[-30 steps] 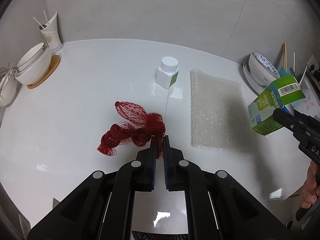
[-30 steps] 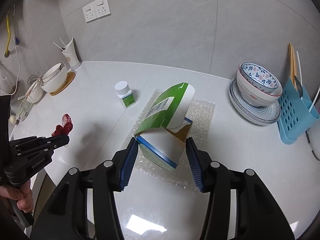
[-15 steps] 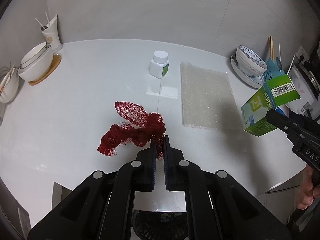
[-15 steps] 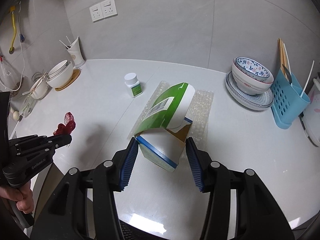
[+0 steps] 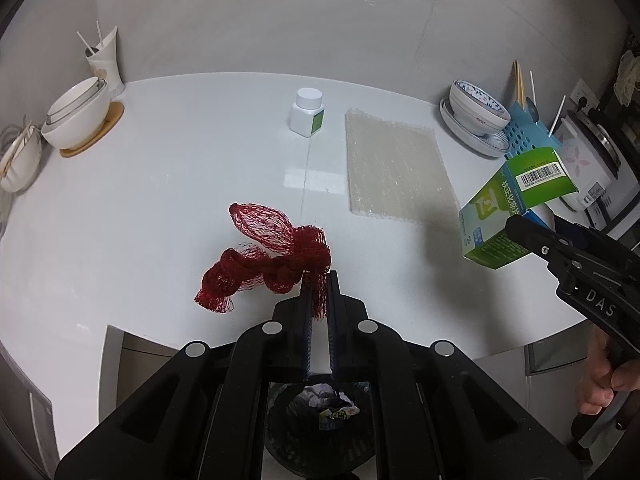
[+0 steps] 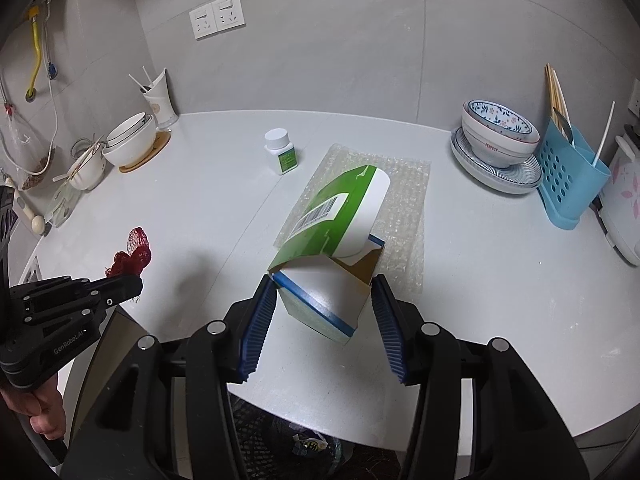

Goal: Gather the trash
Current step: 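Carry both held items down over the wastebasket with both tools, then open the right tool to drop the green carton while the left tool releases the red mesh bag, then raise both tools back over the counter toward the pill bottle and bubble wrap, then grasp the white pill bottle with the left tool while the right tool grasps the bubble wrap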

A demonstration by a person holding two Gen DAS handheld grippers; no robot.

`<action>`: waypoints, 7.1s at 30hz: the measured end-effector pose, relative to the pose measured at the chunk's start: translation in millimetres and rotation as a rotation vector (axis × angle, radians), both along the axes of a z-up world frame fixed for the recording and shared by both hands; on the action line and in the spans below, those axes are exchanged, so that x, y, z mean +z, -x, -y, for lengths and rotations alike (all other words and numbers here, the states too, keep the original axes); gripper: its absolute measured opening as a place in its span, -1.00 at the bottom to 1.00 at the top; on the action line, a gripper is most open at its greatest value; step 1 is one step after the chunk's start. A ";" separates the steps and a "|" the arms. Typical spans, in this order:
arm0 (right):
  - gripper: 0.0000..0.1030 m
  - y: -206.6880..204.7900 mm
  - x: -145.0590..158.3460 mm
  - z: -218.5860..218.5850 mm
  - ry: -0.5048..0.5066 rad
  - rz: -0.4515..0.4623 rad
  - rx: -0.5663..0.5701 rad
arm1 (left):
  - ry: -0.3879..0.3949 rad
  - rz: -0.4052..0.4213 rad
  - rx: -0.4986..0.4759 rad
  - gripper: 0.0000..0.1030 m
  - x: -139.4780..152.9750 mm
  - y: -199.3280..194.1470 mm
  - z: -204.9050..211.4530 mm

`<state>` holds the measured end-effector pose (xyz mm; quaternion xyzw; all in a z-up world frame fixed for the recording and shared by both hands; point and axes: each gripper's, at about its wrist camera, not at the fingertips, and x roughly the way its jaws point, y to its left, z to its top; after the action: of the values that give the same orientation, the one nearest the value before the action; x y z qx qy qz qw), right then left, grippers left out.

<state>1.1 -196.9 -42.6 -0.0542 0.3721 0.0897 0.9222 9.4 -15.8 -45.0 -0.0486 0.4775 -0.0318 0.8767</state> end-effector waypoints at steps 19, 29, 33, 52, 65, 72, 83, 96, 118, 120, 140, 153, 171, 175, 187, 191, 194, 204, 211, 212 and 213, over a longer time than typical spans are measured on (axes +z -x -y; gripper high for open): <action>-0.08 78.9 -35.6 -15.6 -0.004 -0.039 0.048 | 0.032 -0.027 -0.023 -0.89 -25.1 78.8 2.1; -0.08 110.6 -72.3 -26.1 -0.001 -0.098 0.114 | 0.059 -0.051 -0.026 -0.89 -54.9 111.1 -1.7; -0.08 120.7 -88.9 -28.2 0.004 -0.128 0.130 | 0.054 -0.065 -0.028 -0.89 -67.6 121.7 -1.8; -0.08 128.6 -165.1 -37.6 0.051 -0.268 0.155 | 0.014 -0.167 -0.016 -0.89 -134.0 134.8 1.6; -0.08 119.1 -218.2 -41.8 0.073 -0.379 0.158 | 0.007 -0.222 -0.030 -0.89 -178.9 128.8 5.4; -0.08 110.0 -239.9 -45.5 0.087 -0.421 0.170 | 0.012 -0.245 -0.009 -0.89 -198.6 128.6 2.6; -0.02 108.7 -258.5 -52.9 0.105 -0.456 0.189 | 0.005 -0.269 0.010 -0.88 -205.8 122.6 8.9; 0.38 102.6 -260.8 -46.5 0.101 -0.445 0.155 | -0.005 -0.286 -0.007 -0.88 -216.2 119.4 15.5; 0.76 97.6 -229.0 23.9 0.041 -0.345 -0.054 | -0.053 -0.338 -0.147 -0.85 -236.0 109.1 49.1; 0.76 99.5 -226.2 25.6 0.040 -0.343 -0.055 | -0.056 -0.345 -0.159 -0.84 -238.5 108.1 52.2; 0.76 98.7 -211.4 29.3 0.022 -0.339 -0.066 | -0.062 -0.297 -0.135 0.18 -226.1 114.2 54.8; 0.76 88.7 -135.5 32.4 -0.008 -0.240 -0.114 | -0.053 -0.150 -0.016 0.88 -134.3 97.1 21.4; 0.76 57.9 -37.3 30.3 0.012 -0.132 -0.138 | -0.054 -0.039 0.048 0.88 -31.1 58.8 11.8; 0.76 48.4 -24.1 31.2 0.012 -0.120 -0.136 | -0.055 -0.022 0.052 0.88 -18.2 48.2 13.0; 0.76 7.4 6.1 37.1 0.012 -0.095 -0.132 | -0.043 0.014 0.059 0.88 8.2 5.3 17.3; 0.76 -9.5 11.5 40.2 0.013 -0.098 -0.134 | -0.043 0.016 0.067 0.88 12.3 -12.3 17.2; 0.76 -23.1 14.2 43.5 0.016 -0.103 -0.134 | -0.047 0.015 0.069 0.88 13.7 -26.6 17.5; 0.76 -74.5 19.7 51.0 0.012 -0.128 -0.144 | -0.045 0.007 0.096 0.88 13.8 -82.8 15.3; 0.76 -111.8 15.5 49.9 0.026 -0.157 -0.130 | -0.053 -0.002 0.117 0.88 3.7 -126.5 9.7; 0.76 -118.5 13.5 49.3 0.027 -0.164 -0.128 | -0.059 -0.003 0.121 0.88 1.3 -134.7 9.1; 0.76 -124.8 11.3 49.1 0.027 -0.172 -0.124 | -0.062 -0.005 0.125 0.88 -0.8 -141.2 7.9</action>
<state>125.8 -246.0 -31.3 -0.0357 0.4540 0.0317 0.8897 150.5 -23.7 -45.8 -0.0512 0.4764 0.0382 0.8769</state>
